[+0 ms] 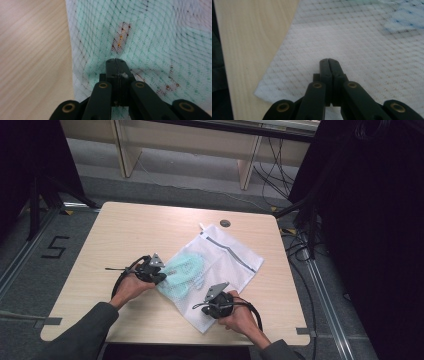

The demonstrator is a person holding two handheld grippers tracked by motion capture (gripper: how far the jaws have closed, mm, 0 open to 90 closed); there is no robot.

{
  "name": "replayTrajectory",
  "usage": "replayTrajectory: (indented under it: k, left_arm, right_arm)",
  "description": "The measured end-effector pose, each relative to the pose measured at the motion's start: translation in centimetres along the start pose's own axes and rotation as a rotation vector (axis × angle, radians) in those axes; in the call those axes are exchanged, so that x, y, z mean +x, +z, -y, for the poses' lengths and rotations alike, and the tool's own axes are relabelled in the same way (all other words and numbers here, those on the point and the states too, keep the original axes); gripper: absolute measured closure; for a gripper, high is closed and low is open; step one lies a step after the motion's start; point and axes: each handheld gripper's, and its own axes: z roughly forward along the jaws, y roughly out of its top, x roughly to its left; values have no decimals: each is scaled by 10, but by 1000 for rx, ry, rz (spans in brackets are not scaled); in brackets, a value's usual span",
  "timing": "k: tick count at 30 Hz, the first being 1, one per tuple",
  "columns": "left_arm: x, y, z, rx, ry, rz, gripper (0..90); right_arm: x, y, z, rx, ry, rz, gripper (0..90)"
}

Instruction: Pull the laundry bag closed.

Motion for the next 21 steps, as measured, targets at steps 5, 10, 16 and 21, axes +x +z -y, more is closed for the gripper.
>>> replayTrajectory:
  k: [5,10,16,21]
  left_arm:
    - [6,2,-2,6,24,-8,894]
    - [14,5,-3,6,14,-7,894]
    - [16,5,-5,20,39,-39,894]
    - [20,7,-6,13,51,-38,895]
  right_arm:
    - [12,7,-9,-16,-34,-14,900]
    - [22,14,-18,-20,-55,-41,900]
    - [29,20,-27,-24,-68,-70,900]
    - [36,25,-34,-37,-94,-78,900]
